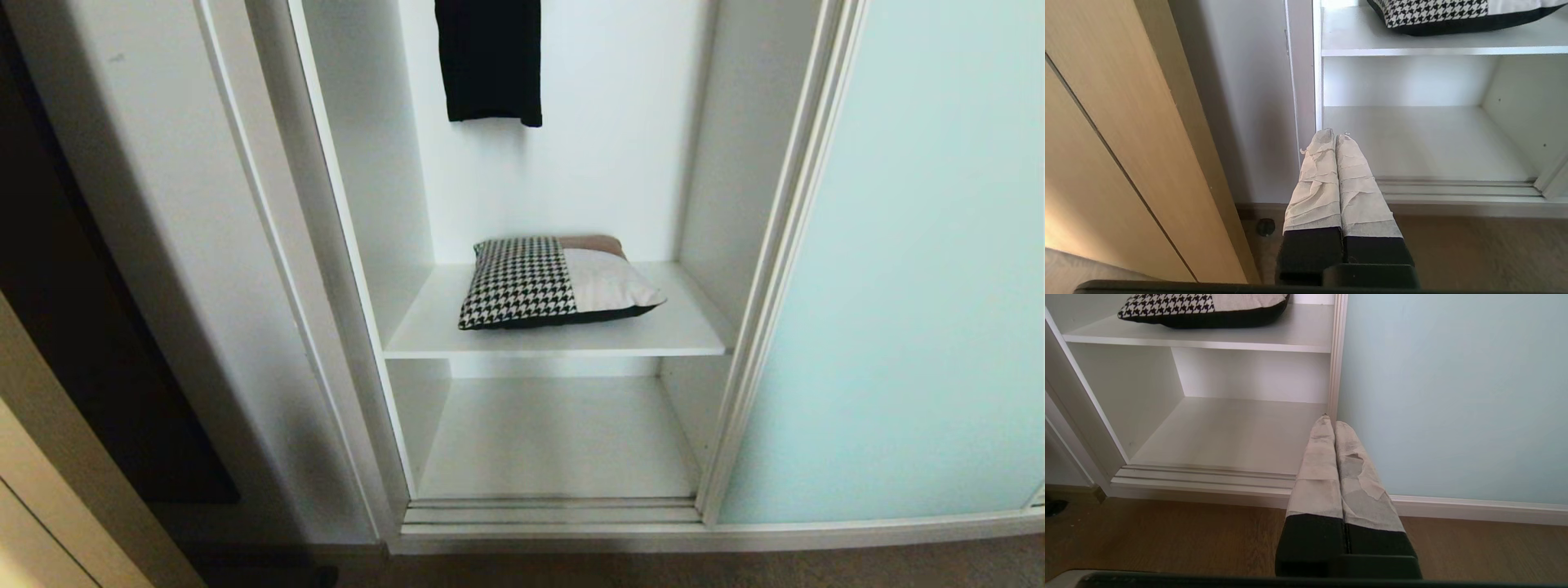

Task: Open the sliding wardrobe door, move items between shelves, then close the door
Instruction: Close the door

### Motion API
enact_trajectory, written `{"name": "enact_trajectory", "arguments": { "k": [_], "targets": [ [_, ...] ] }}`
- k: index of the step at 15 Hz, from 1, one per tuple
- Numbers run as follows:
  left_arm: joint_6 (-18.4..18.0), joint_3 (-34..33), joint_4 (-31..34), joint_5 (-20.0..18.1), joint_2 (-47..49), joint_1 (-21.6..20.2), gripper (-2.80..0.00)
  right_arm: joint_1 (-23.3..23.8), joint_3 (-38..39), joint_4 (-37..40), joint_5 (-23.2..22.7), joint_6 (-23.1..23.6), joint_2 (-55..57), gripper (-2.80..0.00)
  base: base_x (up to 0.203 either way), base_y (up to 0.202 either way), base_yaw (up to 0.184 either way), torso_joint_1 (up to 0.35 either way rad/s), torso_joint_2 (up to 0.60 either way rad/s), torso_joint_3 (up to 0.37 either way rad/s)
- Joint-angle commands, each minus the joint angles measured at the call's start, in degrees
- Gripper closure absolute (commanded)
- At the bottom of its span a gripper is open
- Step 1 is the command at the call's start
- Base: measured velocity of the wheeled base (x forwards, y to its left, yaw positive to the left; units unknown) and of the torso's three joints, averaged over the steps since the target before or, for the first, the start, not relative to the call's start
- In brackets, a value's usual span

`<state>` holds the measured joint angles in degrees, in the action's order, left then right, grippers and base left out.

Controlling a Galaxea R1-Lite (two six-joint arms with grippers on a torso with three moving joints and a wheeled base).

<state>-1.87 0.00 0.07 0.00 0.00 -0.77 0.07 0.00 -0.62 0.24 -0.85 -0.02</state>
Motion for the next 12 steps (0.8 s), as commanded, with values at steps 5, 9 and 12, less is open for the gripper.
{"name": "enact_trajectory", "arguments": {
  "k": [5, 9, 12],
  "targets": [
    [0.0, 0.0, -0.1, 0.0, 0.1, 0.0, 0.00, 0.0, -2.8, 1.0, 0.1, 1.2, 0.3, 0.00, 0.000, 0.000, 0.000, 0.000, 0.00, 0.000],
    [0.0, 0.0, -0.1, 0.0, 0.1, 0.0, 0.00, 0.1, -21.2, 7.3, 0.2, -0.3, 10.1, 0.00, 0.000, 0.000, 0.000, 0.000, 0.00, 0.000],
    [0.0, 0.0, -0.1, 0.0, 0.1, 0.0, 0.00, 0.7, -32.1, 9.3, 2.8, -1.4, 21.7, 0.00, 0.000, 0.000, 0.000, 0.000, 0.00, 0.000]
  ]
}}
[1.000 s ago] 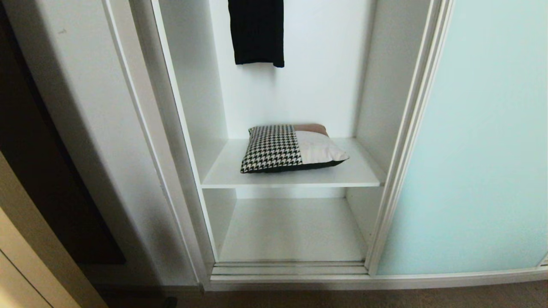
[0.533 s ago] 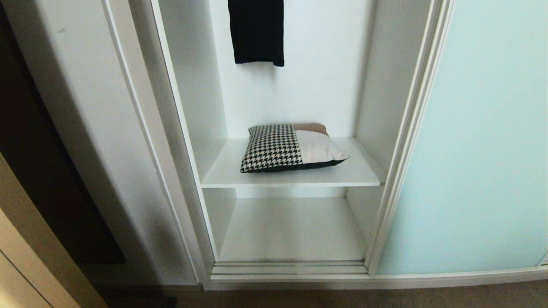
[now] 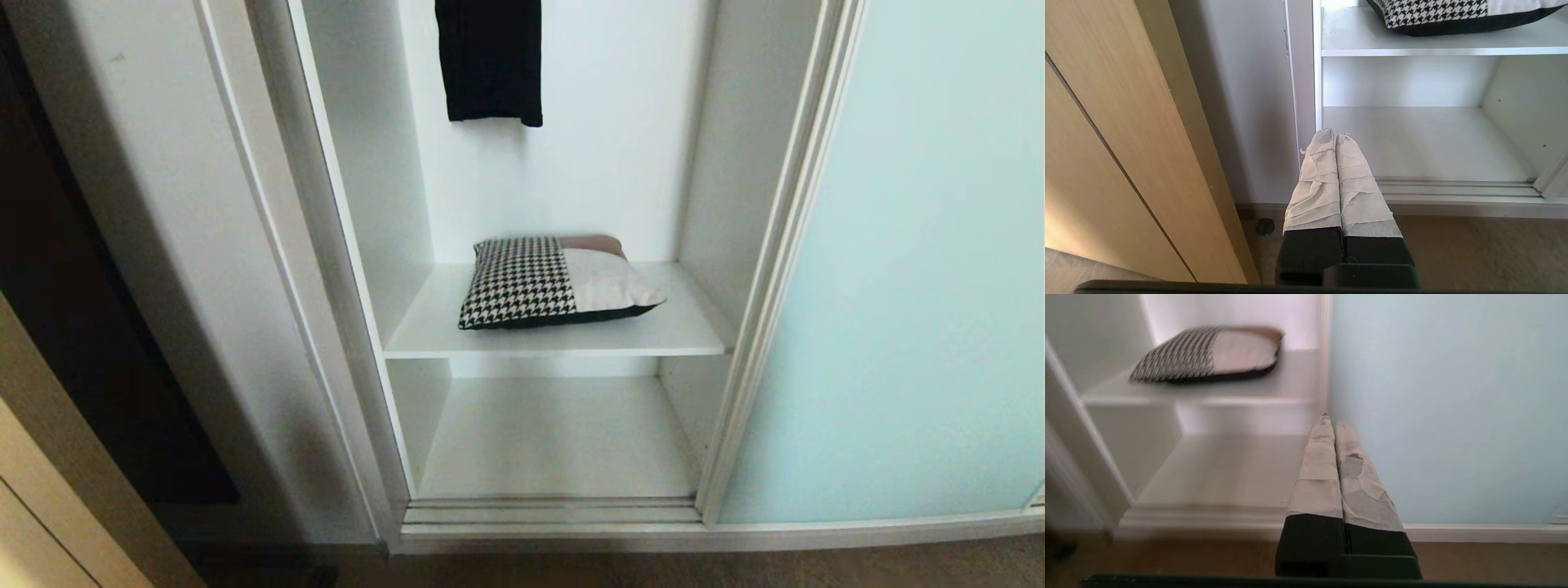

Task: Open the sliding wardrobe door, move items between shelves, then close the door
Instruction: Close the door

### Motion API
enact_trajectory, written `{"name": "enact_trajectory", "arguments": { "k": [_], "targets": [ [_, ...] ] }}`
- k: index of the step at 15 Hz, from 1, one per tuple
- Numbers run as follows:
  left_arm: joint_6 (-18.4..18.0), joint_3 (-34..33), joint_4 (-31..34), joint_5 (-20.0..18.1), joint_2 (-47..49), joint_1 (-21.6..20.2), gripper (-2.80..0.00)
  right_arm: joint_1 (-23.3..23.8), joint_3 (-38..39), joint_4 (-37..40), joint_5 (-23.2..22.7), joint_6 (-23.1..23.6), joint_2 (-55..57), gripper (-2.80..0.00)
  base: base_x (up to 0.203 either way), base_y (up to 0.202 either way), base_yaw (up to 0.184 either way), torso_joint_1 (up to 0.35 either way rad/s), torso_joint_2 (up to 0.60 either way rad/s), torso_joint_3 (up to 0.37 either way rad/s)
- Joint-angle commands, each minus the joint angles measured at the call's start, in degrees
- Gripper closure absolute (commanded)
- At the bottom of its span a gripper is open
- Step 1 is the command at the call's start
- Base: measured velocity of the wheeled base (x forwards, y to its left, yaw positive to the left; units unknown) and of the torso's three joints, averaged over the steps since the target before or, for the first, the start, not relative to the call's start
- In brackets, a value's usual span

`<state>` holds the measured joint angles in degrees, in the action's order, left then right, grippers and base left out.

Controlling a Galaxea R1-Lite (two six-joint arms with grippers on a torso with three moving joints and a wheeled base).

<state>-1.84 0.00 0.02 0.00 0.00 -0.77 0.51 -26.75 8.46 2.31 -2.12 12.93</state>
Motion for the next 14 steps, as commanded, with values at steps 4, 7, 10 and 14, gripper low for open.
{"name": "enact_trajectory", "arguments": {
  "k": [4, 7, 10, 14],
  "targets": [
    [0.0, 0.0, 0.0, 0.0, 0.1, 0.0, 0.00, -0.4, -22.9, 2.7, 5.4, -3.4, 22.5, 0.00, 0.000, 0.000, 0.000, 0.000, 0.00, 0.000],
    [0.0, 0.0, 0.0, 0.0, 0.1, 0.0, 0.00, 1.7, -36.0, 8.1, 1.5, -6.0, 34.0, 0.00, 0.000, 0.000, 0.000, 0.000, 0.00, 0.000],
    [0.0, 0.0, 0.0, 0.0, 0.1, 0.0, 0.00, 8.0, -42.4, 11.7, -16.8, -6.7, 44.2, 0.00, 0.000, 0.000, 0.000, 0.000, 0.00, 0.000],
    [0.0, 0.0, 0.0, 0.0, 0.1, 0.0, 0.00, 21.1, -46.0, 12.7, -44.4, -7.4, 56.2, 0.00, 0.000, 0.000, 0.000, 0.000, 0.00, 0.000]
  ]
}}
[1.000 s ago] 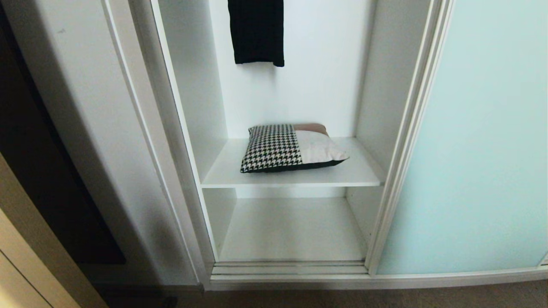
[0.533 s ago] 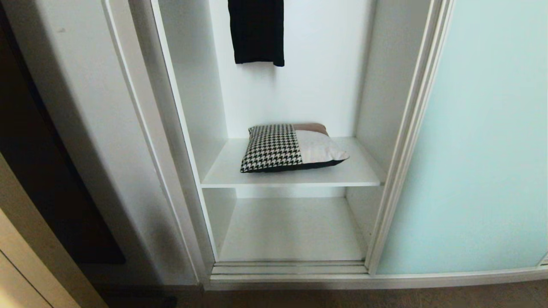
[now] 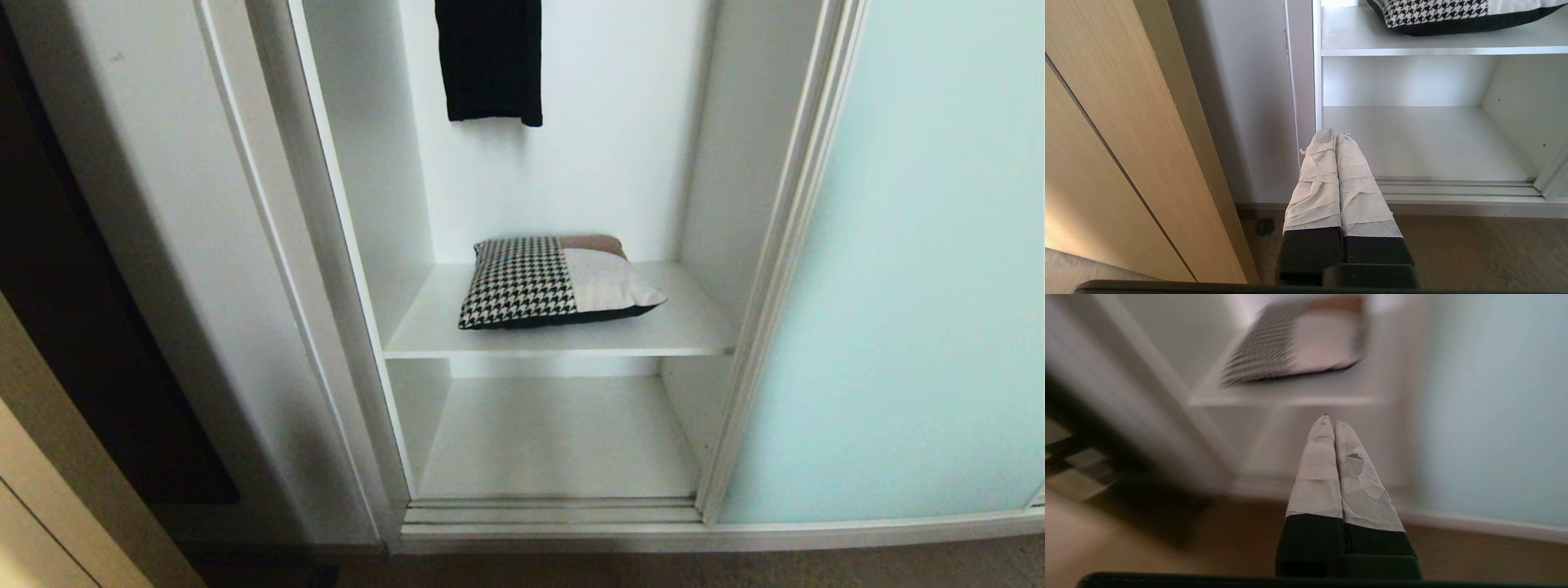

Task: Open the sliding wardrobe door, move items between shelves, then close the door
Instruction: Close the door

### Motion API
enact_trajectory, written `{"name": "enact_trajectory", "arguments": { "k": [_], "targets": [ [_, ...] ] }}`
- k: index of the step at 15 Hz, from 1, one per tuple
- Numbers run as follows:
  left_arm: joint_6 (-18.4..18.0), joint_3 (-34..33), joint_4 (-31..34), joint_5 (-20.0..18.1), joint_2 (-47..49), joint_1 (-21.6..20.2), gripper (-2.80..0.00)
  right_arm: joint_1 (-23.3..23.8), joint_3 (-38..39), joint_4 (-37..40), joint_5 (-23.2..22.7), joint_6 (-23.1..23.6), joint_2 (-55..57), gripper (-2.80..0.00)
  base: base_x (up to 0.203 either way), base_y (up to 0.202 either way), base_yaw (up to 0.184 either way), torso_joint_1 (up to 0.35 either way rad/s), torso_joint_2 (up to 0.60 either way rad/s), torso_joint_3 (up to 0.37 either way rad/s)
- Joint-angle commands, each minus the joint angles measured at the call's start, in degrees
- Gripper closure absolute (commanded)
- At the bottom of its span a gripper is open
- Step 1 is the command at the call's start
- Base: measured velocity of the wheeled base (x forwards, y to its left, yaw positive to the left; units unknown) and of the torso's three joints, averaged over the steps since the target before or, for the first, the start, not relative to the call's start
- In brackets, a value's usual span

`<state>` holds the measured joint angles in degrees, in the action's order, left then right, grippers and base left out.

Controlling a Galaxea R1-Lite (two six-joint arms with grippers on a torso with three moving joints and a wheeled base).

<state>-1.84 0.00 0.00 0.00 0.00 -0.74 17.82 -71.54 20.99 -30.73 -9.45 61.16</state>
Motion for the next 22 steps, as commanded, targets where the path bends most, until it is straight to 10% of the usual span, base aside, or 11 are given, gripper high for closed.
{"name": "enact_trajectory", "arguments": {
  "k": [1, 6, 13, 22],
  "targets": [
    [0.0, 0.0, 0.0, 0.0, 0.1, 0.0, 0.00, 4.4, -1.8, 0.3, -13.8, -0.4, 10.7, 0.00, 0.000, 0.000, 0.000, 0.000, 0.00, 0.000],
    [0.0, 0.0, 0.0, 0.0, 0.1, 0.0, 0.00, 1.7, -8.9, 0.5, -15.1, -9.3, 23.4, 0.00, 0.000, 0.000, 0.000, 0.000, 0.00, 0.000],
    [0.0, 0.0, 0.0, 0.0, 0.1, 0.0, 0.00, -5.9, -15.2, 0.4, -1.0, -16.4, 34.4, 0.00, 0.000, 0.000, 0.000, 0.000, 0.00, 0.000],
    [0.0, 0.0, 0.0, 0.0, 0.1, 0.0, 0.00, -6.8, -21.1, 0.1, 0.0, -21.6, 42.4, 0.00, 0.000, 0.000, 0.000, 0.000, 0.00, 0.000]
  ]
}}
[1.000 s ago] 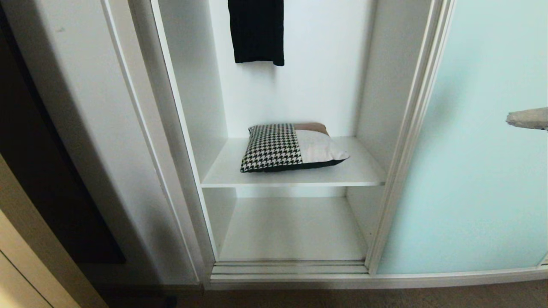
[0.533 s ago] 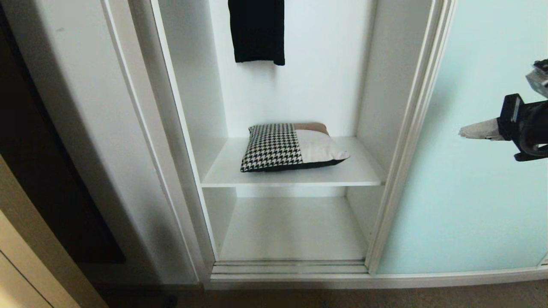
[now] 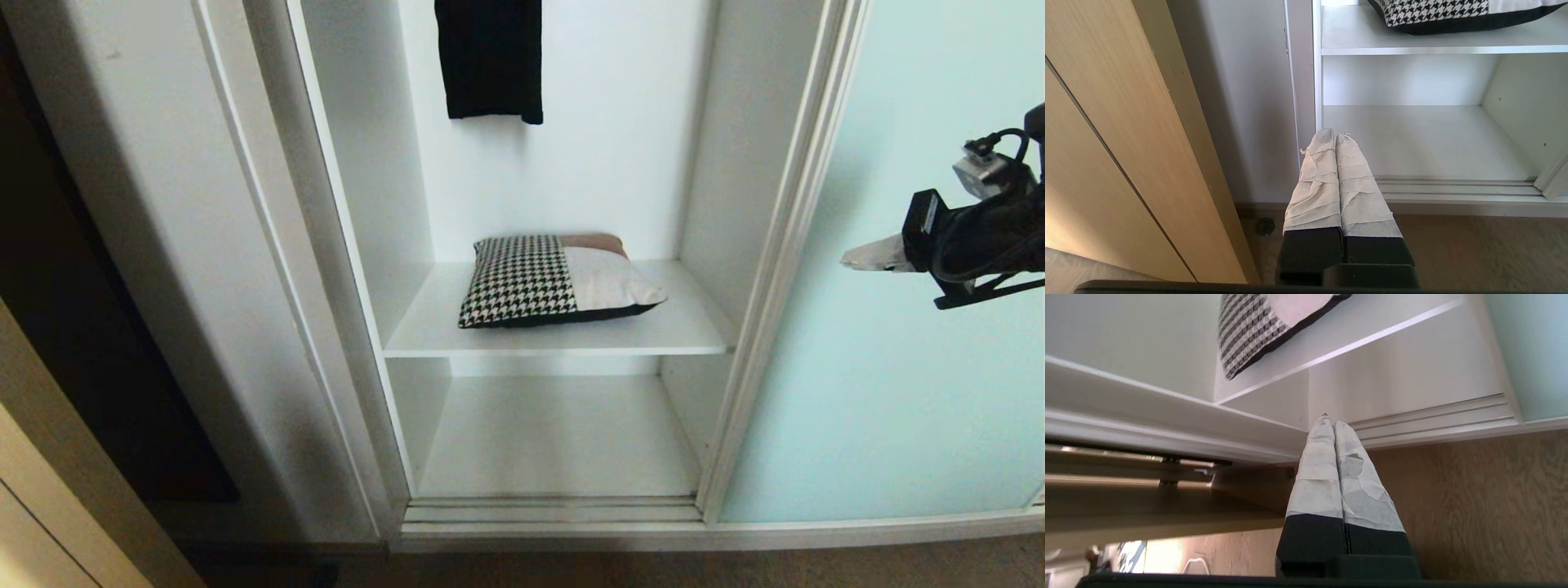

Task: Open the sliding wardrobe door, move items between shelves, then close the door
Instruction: Close the door

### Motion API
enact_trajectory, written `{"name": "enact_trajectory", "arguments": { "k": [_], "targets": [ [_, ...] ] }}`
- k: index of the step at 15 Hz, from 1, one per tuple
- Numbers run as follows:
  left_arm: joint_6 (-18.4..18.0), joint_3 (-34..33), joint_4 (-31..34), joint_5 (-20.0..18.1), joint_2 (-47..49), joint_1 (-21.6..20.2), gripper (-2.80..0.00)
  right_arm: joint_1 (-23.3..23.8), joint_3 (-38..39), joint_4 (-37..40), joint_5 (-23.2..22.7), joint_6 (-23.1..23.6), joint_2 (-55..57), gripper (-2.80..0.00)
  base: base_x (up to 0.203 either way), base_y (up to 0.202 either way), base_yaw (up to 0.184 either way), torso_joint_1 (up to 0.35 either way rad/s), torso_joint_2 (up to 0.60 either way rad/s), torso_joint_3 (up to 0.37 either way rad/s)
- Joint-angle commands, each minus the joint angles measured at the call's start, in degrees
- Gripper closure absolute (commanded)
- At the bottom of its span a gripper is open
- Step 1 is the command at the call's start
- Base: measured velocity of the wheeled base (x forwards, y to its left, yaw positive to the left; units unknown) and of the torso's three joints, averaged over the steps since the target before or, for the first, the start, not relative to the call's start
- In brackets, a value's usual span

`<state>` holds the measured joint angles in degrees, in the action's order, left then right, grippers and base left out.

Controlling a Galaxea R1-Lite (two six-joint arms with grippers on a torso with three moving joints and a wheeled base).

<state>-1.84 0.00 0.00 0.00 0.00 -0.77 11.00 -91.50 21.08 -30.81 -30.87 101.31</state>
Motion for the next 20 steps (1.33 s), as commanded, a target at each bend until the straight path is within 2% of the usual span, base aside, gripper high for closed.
{"name": "enact_trajectory", "arguments": {
  "k": [1, 3, 7, 13, 15, 20],
  "targets": [
    [0.0, 0.0, 0.0, 0.0, 0.1, 0.0, 0.00, 0.0, -1.9, -0.1, 0.9, -0.3, 3.3, 0.00, 0.000, 0.000, 0.000, 0.000, 0.00, 0.000],
    [0.0, 0.0, 0.0, 0.0, 0.1, 0.0, 0.00, 0.0, -3.9, -0.3, 2.5, -0.4, 5.5, 0.00, 0.000, 0.000, 0.000, 0.000, 0.00, 0.000],
    [0.0, 0.0, 0.0, 0.0, 0.1, 0.0, 0.00, 0.5, -8.4, -1.1, 2.7, -0.4, 10.0, 0.00, 0.000, 0.000, 0.000, 0.000, 0.00, 0.000],
    [0.0, 0.0, 0.0, 0.0, 0.1, 0.0, 0.00, 2.0, -11.0, -5.7, 4.0, -0.4, 15.0, 0.00, 0.000, 0.000, 0.000, 0.000, 0.00, 0.000],
    [0.0, 0.0, 0.0, 0.0, 0.1, 0.0, 0.00, 1.9, -12.2, -7.3, 5.9, -0.4, 16.4, 0.00, 0.000, 0.000, 0.000, 0.000, 0.00, 0.000],
    [0.0, 0.0, 0.0, 0.0, 0.1, 0.0, 0.00, 1.2, -15.2, -8.5, 6.4, -2.2, 19.2, 0.00, 0.000, 0.000, 0.000, 0.000, 0.00, 0.000]
  ]
}}
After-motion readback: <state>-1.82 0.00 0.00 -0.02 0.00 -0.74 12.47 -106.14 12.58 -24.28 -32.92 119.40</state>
